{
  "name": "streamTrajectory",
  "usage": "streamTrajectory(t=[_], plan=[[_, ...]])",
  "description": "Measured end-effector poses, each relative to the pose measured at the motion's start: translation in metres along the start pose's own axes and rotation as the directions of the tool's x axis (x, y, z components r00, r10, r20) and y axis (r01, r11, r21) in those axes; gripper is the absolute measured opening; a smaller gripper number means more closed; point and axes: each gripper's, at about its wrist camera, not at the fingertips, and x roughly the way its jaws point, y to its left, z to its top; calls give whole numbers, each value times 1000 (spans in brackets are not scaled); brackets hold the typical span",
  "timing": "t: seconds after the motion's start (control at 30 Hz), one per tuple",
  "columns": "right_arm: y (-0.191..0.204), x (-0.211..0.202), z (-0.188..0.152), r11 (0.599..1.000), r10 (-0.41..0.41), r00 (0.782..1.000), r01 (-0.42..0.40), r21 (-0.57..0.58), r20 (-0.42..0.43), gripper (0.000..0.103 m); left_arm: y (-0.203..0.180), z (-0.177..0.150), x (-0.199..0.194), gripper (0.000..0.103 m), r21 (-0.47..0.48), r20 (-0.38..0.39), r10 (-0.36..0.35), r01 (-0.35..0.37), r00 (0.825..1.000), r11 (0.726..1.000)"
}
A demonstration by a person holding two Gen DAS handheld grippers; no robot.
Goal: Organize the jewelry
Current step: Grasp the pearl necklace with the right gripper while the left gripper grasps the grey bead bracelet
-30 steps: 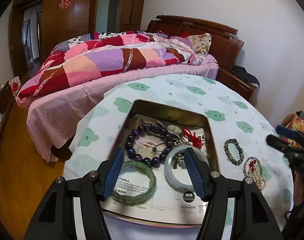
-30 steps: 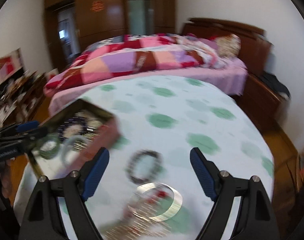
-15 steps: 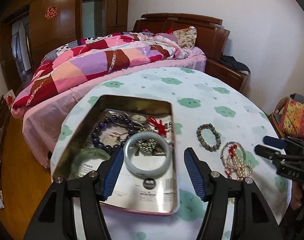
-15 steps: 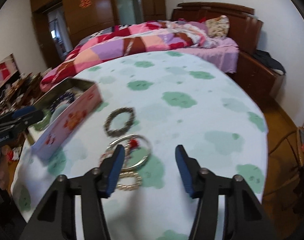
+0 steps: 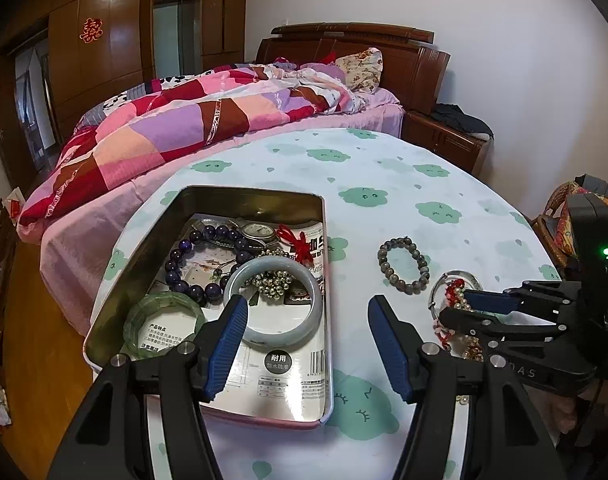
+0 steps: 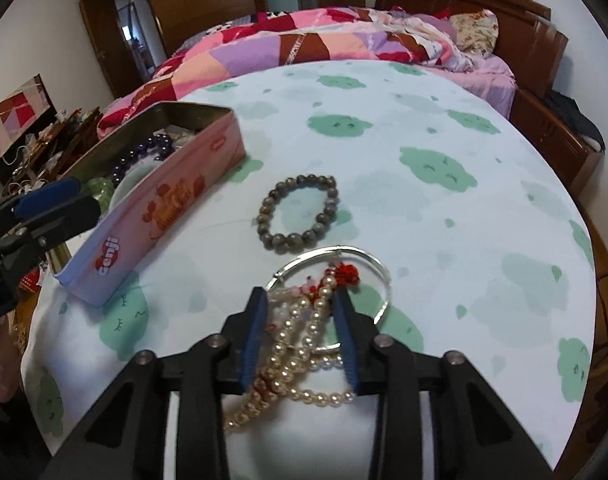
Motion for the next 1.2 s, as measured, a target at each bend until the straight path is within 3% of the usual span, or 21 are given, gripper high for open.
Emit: streamTrajectory(t=[0.03, 0.07, 0.27, 0.53, 0.7, 0.93, 1.2], plan=[[0, -1, -1, 1000, 10, 1000, -10, 1, -1, 11, 0, 0, 0, 63, -1, -1, 0, 0, 1000, 1000], [-2, -2, -2, 1000, 13, 1000, -13, 11, 6, 8, -1, 0, 0, 63, -2, -2, -2, 2, 1000, 1000], [-18, -31, -4, 995, 47, 993, -56, 84, 109, 8, -5, 0, -3, 63, 5, 8, -8, 8, 1000, 1000], [-45, -58, 1, 986, -5, 983, -26, 167, 185, 8, -9, 4, -2, 63, 11, 6, -18, 18, 1000, 1000], [-65, -60, 4, 975, -89, 977, 46, 216, 193, 8, -19, 8, 0, 63, 49, 8, -14, 13, 1000, 999], [-82, -50, 1, 962, -122, 976, 72, 263, 180, 8, -47, 23, 11, 63, 124, 16, -35, 33, 999, 992], [-75, -33, 1, 968, -126, 978, 85, 235, 165, 8, -80, 42, 57, 63, 135, -71, -104, 113, 992, 984]])
